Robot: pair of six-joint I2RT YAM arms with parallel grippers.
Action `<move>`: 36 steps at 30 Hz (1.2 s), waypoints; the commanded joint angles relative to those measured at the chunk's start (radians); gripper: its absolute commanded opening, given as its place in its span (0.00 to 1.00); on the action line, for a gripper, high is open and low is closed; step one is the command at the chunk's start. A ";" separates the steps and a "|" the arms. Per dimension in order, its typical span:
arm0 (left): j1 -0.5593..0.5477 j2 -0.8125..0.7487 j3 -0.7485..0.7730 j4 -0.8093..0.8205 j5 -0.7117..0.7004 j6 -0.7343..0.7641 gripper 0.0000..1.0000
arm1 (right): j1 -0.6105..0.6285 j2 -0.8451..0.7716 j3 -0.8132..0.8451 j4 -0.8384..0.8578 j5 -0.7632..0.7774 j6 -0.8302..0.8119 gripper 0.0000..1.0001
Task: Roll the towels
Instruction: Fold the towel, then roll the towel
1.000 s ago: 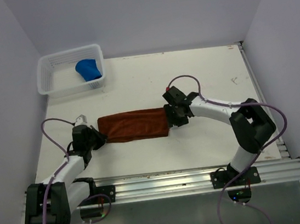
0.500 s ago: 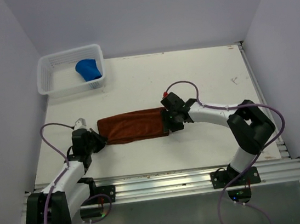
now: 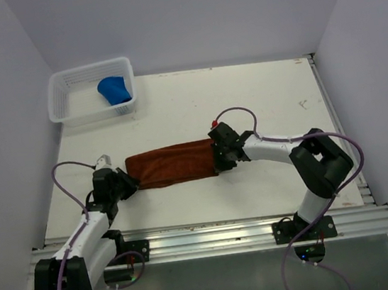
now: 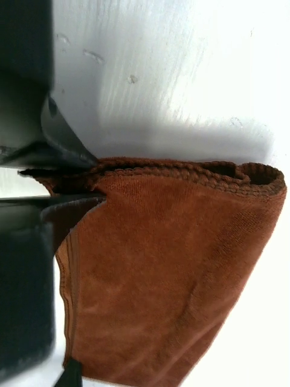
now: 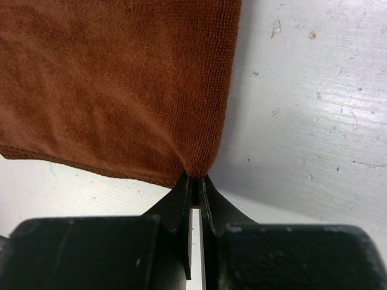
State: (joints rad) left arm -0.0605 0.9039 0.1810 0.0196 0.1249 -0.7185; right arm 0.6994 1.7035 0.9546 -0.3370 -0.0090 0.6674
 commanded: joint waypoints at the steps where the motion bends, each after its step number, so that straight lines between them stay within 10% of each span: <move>1: -0.004 -0.029 -0.002 -0.067 -0.015 -0.004 0.34 | 0.000 -0.028 -0.063 -0.054 0.060 -0.044 0.00; 11: -0.004 -0.290 0.231 -0.250 -0.044 -0.088 1.00 | 0.000 -0.137 -0.178 -0.065 0.131 -0.072 0.00; 18: -0.033 0.143 0.510 -0.129 0.082 -0.059 1.00 | -0.001 -0.296 -0.278 0.041 0.208 -0.063 0.00; 24: -0.300 0.471 0.763 -0.041 0.065 -0.061 0.99 | -0.001 -0.409 -0.336 0.167 0.245 -0.097 0.00; 36: -0.564 1.055 1.219 -0.015 0.180 -0.082 0.75 | -0.001 -0.381 -0.453 0.326 0.282 -0.058 0.00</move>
State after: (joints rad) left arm -0.5739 1.8969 1.3293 -0.0074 0.2459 -0.8009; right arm 0.7002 1.3163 0.5343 -0.0986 0.2199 0.5777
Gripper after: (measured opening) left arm 0.774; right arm 0.051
